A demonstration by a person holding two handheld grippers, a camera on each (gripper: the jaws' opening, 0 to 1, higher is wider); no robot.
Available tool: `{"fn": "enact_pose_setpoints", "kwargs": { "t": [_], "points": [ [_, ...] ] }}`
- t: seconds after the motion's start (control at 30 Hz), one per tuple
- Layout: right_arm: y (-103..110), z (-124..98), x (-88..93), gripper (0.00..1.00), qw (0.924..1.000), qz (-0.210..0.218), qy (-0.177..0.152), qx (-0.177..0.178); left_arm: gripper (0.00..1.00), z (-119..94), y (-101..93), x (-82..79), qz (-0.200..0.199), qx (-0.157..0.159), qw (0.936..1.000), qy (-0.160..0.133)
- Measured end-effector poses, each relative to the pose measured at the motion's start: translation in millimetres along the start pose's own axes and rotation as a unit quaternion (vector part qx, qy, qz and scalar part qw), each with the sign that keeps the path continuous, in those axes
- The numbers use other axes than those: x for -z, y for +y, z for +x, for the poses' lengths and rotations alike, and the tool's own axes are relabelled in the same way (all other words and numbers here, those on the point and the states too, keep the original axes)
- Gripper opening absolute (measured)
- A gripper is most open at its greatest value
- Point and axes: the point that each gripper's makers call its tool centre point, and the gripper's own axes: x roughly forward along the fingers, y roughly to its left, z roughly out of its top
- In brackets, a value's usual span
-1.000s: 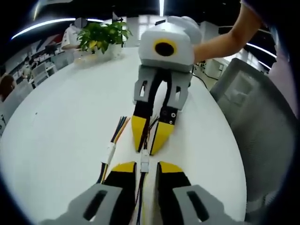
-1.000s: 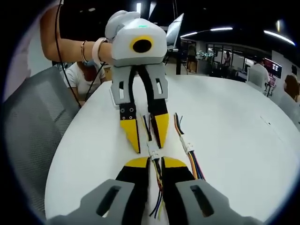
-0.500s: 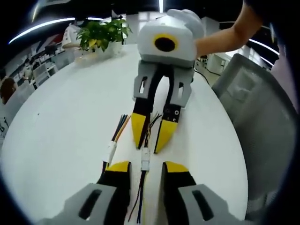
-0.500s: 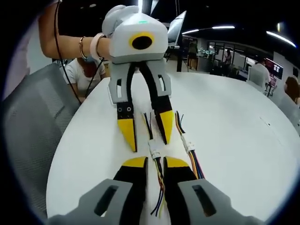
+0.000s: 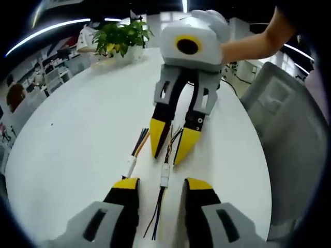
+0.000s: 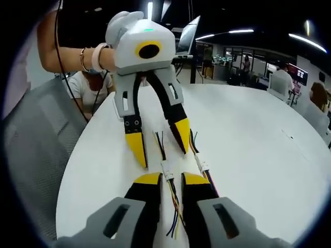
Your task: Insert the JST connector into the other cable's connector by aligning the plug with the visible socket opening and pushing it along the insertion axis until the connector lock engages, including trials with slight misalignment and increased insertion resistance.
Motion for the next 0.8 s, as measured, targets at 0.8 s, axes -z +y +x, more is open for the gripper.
{"fn": "enact_pose_setpoints", "kwargs": {
  "t": [0.8],
  "points": [
    [6, -23, -16.9, 0.28, 0.9985, 0.044, -0.016, 0.03, 0.51, -25, 7.9, -10.8, -0.114, -0.047, 0.992, -0.03]
  ]
}}
